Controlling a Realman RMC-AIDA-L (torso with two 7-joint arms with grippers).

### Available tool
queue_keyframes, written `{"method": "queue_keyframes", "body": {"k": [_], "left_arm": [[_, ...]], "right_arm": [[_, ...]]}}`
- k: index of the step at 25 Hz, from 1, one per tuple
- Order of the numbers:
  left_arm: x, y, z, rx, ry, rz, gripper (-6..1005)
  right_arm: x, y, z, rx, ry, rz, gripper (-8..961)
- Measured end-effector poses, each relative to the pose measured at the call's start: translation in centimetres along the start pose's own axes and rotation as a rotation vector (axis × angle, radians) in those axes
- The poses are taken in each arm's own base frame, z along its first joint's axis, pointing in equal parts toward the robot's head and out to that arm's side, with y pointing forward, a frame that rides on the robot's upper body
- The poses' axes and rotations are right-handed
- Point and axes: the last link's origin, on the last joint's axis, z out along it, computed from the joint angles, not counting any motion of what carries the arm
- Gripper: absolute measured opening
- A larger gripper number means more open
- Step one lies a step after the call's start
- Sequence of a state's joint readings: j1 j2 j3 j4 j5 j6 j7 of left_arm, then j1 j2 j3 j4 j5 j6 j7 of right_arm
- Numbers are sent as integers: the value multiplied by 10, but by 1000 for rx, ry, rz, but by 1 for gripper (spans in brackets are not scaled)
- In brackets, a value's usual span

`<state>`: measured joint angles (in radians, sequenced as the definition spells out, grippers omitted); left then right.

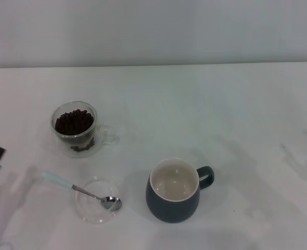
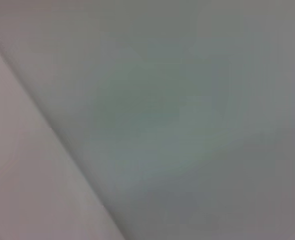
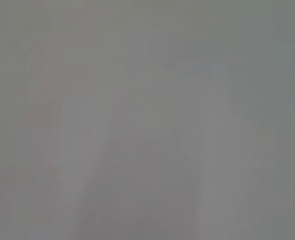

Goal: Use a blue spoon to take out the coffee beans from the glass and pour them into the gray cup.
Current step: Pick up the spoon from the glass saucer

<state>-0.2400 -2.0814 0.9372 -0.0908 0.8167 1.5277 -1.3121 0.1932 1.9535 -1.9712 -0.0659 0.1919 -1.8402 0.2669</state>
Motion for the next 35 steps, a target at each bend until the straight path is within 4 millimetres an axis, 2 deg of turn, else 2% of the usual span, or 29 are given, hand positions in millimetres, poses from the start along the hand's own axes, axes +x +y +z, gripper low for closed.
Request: {"method": "queue_keyframes", "body": {"k": [10,16,25,35], "left_arm": [[-19,-1,26,34,-193,-158,885],[-26,-2,36,62,-247,-210,884],[-28,1,44,55,-285,-232,884],[-36,-1,42,79,-314,-229,885]], "right_arm": [[-4,-1,1,-5,-24,-8,784],[-6,0,1,9,-50,-15,784],[-8,-1,5,14,-71,-34,784],[-5,-3,13,13,-58,-37,784]]}}
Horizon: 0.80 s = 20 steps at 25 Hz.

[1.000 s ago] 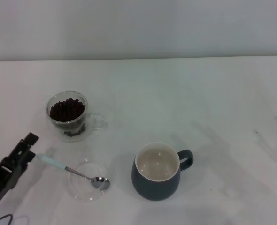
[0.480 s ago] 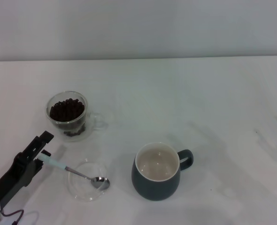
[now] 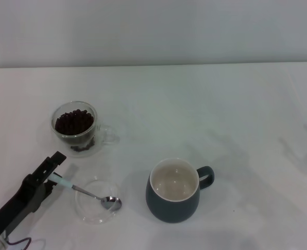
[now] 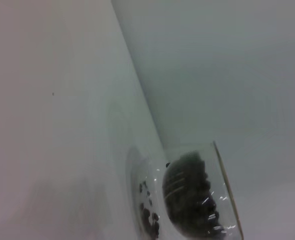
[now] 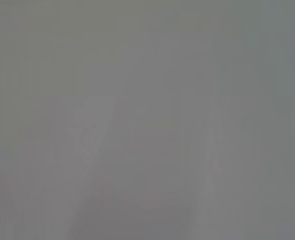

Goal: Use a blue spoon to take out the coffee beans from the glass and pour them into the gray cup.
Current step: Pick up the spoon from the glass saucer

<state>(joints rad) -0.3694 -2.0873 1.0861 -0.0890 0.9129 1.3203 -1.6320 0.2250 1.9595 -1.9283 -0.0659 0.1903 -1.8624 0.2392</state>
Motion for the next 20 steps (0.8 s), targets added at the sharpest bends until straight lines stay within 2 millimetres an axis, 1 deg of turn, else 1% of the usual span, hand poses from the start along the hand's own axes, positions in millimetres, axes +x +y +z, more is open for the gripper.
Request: {"method": "queue_keyframes", "body": {"k": [20], "left_arm": [[0,6,2,-34,0,72,878]], "right_arm": [[5,-2,7,7,22,-2,784]]}}
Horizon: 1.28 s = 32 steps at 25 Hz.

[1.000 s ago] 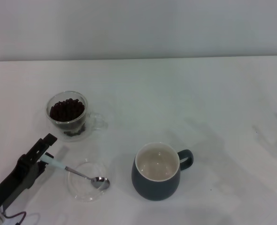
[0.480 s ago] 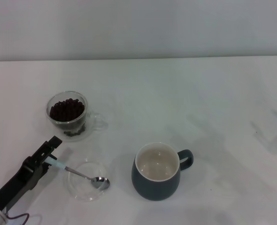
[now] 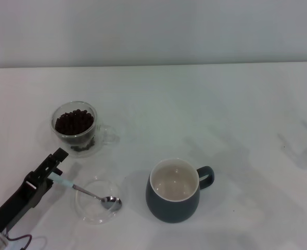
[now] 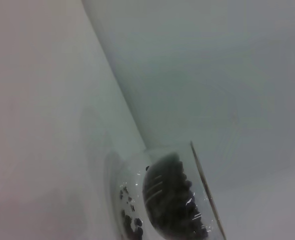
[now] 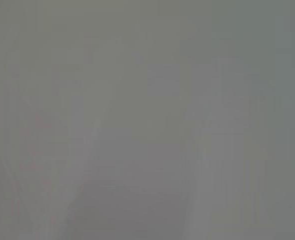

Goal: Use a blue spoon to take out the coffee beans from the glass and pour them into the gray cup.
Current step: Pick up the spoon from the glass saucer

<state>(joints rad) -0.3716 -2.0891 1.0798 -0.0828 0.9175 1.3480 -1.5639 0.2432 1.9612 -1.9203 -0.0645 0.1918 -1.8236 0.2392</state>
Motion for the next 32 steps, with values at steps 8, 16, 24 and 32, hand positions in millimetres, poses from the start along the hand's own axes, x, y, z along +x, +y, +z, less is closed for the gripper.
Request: {"method": "queue_keyframes", "body": {"k": [8,16,24,32], "left_arm": [[-2,0,1,-1,-14,-10,850],[-3,-1,0,7,-16,-18,818],[-4,-5,-6,23,-2,-48,483],[-2,-8,-6,43,0,-61,186]], "right_arm": [[0,0,-1,2,2,1,784],[1,0,-1,-1,10,2,784],[1,2,2,-10,2,4,784],[0,2,3,-15,-8,5,784]]}}
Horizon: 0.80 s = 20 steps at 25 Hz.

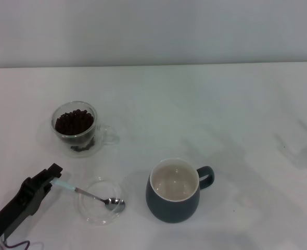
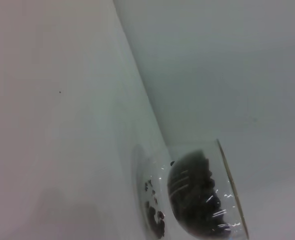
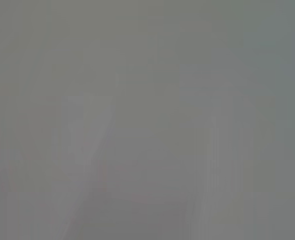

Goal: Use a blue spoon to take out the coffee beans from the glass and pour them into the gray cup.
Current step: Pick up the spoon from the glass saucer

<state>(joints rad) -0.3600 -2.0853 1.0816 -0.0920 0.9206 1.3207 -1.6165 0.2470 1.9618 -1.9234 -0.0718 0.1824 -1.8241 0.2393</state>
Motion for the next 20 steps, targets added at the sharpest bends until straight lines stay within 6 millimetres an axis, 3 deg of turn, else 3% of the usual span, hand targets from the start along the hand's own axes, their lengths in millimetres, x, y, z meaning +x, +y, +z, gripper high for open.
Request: {"method": "queue_keyframes", "body": {"k": [20], "left_arm": [[13,6,-1,-41,14,36,137]], "right_arm": [[-1,1,-6,9,2,-20,784]]}}
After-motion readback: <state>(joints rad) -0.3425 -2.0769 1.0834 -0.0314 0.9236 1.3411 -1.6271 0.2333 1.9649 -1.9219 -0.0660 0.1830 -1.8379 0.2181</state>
